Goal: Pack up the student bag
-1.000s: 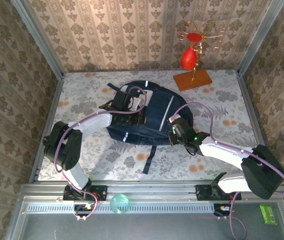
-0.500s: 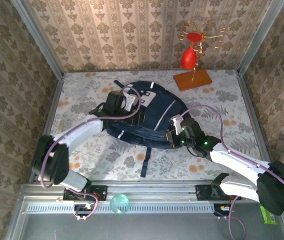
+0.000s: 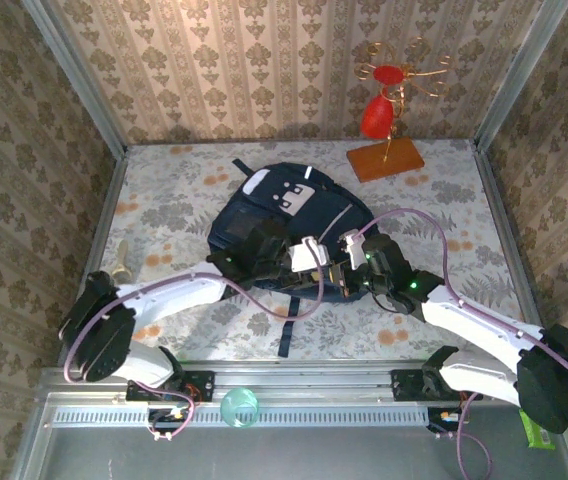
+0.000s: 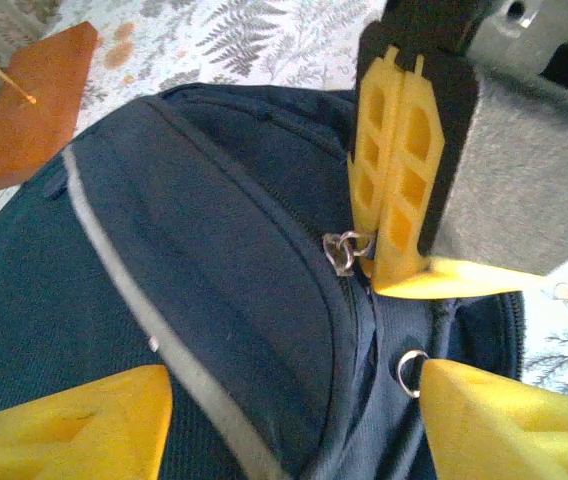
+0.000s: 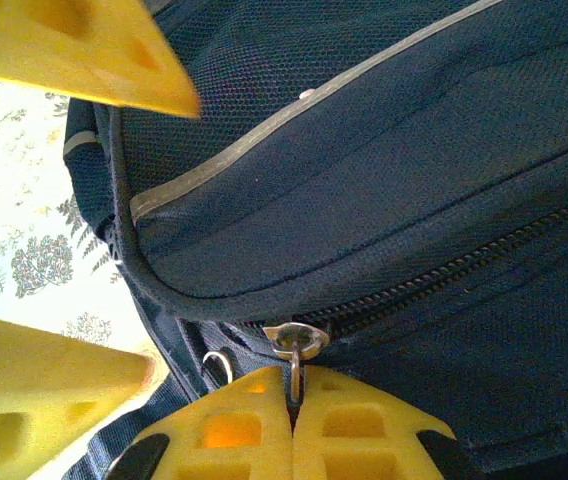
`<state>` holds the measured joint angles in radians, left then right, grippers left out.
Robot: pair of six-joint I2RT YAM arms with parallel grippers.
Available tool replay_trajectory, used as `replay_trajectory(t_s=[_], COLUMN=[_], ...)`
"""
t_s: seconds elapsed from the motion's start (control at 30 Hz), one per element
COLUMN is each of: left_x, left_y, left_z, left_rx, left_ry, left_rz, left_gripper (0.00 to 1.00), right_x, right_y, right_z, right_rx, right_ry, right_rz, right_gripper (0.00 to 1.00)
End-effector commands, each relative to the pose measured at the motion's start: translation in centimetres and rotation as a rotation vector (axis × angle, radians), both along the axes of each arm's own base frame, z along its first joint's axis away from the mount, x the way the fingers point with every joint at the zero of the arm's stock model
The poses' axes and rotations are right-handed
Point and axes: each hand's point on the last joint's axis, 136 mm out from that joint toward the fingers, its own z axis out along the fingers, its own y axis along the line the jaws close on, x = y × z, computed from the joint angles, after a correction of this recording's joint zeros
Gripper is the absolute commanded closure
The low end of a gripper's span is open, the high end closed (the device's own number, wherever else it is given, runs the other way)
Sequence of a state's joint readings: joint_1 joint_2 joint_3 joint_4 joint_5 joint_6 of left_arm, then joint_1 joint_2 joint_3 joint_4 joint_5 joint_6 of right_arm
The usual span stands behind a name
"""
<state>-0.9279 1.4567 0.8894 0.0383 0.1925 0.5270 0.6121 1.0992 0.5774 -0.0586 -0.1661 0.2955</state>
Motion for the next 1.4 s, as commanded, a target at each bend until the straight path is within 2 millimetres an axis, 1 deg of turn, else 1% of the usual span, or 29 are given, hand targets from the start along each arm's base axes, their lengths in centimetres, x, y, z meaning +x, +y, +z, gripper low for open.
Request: replay_trajectory(t_s=[0.0, 0.07, 0.13, 0.2, 0.27, 0.37, 0.43, 0.57, 0.67, 0.77, 0.83, 0.87, 0.93, 1.0, 1.03, 1.07, 1.1, 1.17, 1.23, 1.3, 1.33, 1.37], left_x=[0.9, 1.0, 1.2, 1.5, 1.3, 0.3, -0.2, -1.1, -1.4, -1.6, -1.3, -0.9, 0.1, 1.2, 2.0, 2.4, 2.2, 1.0, -0.4, -1.2, -1.4, -1.5], left_y=[-1.2, -1.5, -1.3, -0.9, -0.4, 0.4, 0.8, 1.7, 2.5, 3.7, 4.9, 5.7, 7.2, 8.8, 9.6, 10.0, 10.0, 9.2, 8.3, 7.6, 7.1, 6.6], left_z=[0.5, -0.2, -0.9, -1.3, -1.4, -1.6, -1.8, -1.6, -0.7, 0.3, 0.4, 0.4, 0.2, -0.3, -0.4, -0.3, -0.1, 1.2, 2.8, 4.3, 5.1, 5.4], left_rx=[0.071, 0.096, 0.121, 0.140, 0.145, 0.158, 0.166, 0.153, 0.106, 0.056, 0.046, 0.040, 0.033, 0.042, 0.048, 0.050, 0.034, -0.036, -0.112, -0.182, -0.217, -0.232], left_ry=[-0.111, -0.107, -0.109, -0.121, -0.121, -0.106, -0.109, -0.133, -0.141, -0.131, -0.127, -0.122, -0.105, -0.088, -0.084, -0.070, -0.041, 0.021, 0.059, 0.071, 0.073, 0.080], left_rz=[-0.062, -0.070, -0.067, -0.054, -0.061, -0.116, -0.143, -0.189, -0.197, -0.189, -0.158, -0.129, -0.057, 0.029, 0.092, 0.135, 0.149, 0.124, 0.091, 0.076, 0.081, 0.088], left_gripper=[0.38, 0.44, 0.52, 0.66, 0.78, 0.93, 1.00, 1.00, 1.00, 1.00, 1.00, 1.00, 1.00, 0.96, 0.89, 0.80, 0.74, 0.57, 0.45, 0.37, 0.34, 0.33], right_x=[0.1, 0.0, -0.1, -0.1, 0.3, 1.2, 1.8, 3.0, 3.6, 4.5, 5.1, 5.4, 5.7, 5.7, 5.5, 5.2, 4.9, 4.2, 3.6, 3.0, 2.8, 2.5], right_y=[1.2, 1.1, 0.8, 0.1, -1.3, -3.8, -5.1, -7.7, -9.5, -10.7, -10.8, -10.3, -8.4, -6.6, -5.7, -4.7, -3.9, -2.4, -1.3, -0.5, -0.1, 0.2], right_z=[3.2, 3.3, 3.2, 2.7, 1.6, 0.3, -0.1, -0.4, -0.5, -0.1, 0.4, 0.7, 1.4, 2.0, 2.4, 2.8, 3.2, 4.0, 4.5, 4.9, 5.0, 5.1], right_rx=[0.085, 0.087, 0.079, 0.049, 0.013, 0.005, -0.020, -0.133, -0.205, -0.245, -0.240, -0.217, -0.136, -0.082, -0.063, -0.039, -0.017, 0.037, 0.065, 0.077, 0.083, 0.094], right_ry=[-0.043, -0.045, -0.047, -0.043, -0.019, 0.033, 0.041, 0.043, 0.044, 0.023, 0.013, 0.008, -0.005, -0.026, -0.038, -0.050, -0.063, -0.081, -0.086, -0.090, -0.092, -0.090], right_rz=[0.034, 0.034, 0.029, 0.009, -0.037, -0.132, -0.193, -0.310, -0.388, -0.444, -0.461, -0.448, -0.387, -0.326, -0.290, -0.247, -0.210, -0.148, -0.105, -0.072, -0.057, -0.047], right_gripper=[1.00, 1.00, 1.00, 1.00, 1.00, 1.00, 1.00, 1.00, 1.00, 1.00, 1.00, 1.00, 1.00, 1.00, 1.00, 1.00, 1.00, 1.00, 1.00, 1.00, 1.00, 1.00])
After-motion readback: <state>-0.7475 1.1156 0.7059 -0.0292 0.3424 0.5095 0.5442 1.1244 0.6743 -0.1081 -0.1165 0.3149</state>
